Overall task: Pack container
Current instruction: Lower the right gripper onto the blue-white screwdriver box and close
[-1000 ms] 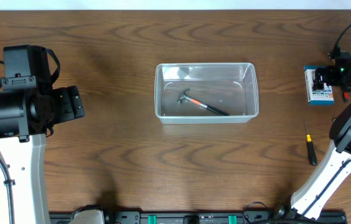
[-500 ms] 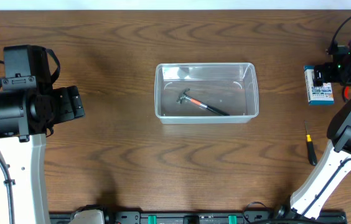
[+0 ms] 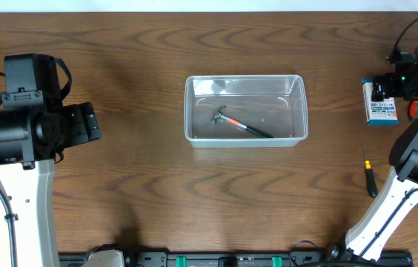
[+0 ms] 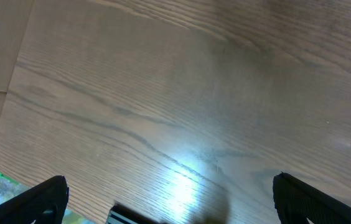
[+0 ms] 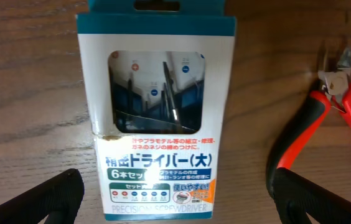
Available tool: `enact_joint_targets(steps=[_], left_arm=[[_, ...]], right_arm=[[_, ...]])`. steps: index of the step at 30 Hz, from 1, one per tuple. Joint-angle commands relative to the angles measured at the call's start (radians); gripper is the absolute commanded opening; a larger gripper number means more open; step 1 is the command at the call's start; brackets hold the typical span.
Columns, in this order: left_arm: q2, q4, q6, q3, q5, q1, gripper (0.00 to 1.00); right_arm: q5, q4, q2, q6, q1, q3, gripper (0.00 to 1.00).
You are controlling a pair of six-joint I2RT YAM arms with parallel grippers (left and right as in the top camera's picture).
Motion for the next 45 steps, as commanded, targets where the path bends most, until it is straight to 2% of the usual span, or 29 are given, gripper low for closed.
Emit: enact_joint_targets(steps=[1,45], left_arm=[[0.002,0.000,-0.010,0.005,-0.008,0.005,0.98],[0.001,0.000,-0.010,0.005,-0.008,0.005,0.98]], right_arm=[[-0.003,-0.003,0.022,-0.012,0.027,0.023,0.99],[-0.004,0.028,0.056,0.014,0.024,0.018,0.99]])
